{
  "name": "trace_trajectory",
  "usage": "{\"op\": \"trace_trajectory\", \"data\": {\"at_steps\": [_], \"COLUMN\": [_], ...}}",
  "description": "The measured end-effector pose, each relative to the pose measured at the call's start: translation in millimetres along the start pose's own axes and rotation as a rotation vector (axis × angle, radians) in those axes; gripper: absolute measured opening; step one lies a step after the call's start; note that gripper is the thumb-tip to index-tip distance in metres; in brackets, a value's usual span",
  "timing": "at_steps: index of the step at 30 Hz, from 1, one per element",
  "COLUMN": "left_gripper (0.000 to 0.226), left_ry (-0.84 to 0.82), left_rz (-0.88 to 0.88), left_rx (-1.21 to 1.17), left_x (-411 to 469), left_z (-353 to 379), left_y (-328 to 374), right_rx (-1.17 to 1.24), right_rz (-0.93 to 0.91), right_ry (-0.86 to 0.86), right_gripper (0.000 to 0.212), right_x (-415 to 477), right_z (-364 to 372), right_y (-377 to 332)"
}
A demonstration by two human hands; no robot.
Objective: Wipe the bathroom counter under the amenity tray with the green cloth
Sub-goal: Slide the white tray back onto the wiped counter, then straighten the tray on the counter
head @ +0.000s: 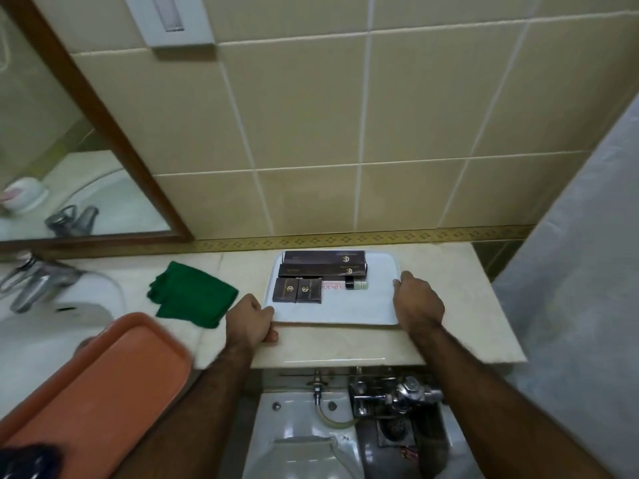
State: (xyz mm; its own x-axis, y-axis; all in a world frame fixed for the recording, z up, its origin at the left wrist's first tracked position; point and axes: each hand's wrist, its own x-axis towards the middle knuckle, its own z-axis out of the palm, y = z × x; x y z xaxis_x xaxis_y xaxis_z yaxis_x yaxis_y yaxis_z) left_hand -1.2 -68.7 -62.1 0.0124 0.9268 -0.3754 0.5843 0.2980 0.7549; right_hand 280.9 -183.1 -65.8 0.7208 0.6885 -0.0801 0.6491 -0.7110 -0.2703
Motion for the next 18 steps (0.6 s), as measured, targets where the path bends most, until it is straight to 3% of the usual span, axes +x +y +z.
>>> {"op": "trace_trajectory", "data": {"at_steps": [11, 16, 18], "left_gripper": [0.015, 0.017, 0.035], "left_ry": [0.018, -0.055, -0.029], "left_rz": [-0.069, -0.012, 0.095], "left_rx": [-0.039, 0.129, 0.355], "left_x": [34.4, 40.5, 46.3], "left_z": [15.2, 7.0, -13.8], "left_y": [-7.6, -1.7, 0.2], "right_rx": [0.030, 0.055, 0.032], "right_rz": [0.038, 0.070, 0.035], "right_ry": [-0.036, -0.038, 0.046], "right_gripper": [0.035, 0.034, 0.042], "right_x": [50.2, 59.8, 57.9], "right_z": [36.2, 26.8, 16.0], "right_y": [-11.3, -15.3, -27.5]}}
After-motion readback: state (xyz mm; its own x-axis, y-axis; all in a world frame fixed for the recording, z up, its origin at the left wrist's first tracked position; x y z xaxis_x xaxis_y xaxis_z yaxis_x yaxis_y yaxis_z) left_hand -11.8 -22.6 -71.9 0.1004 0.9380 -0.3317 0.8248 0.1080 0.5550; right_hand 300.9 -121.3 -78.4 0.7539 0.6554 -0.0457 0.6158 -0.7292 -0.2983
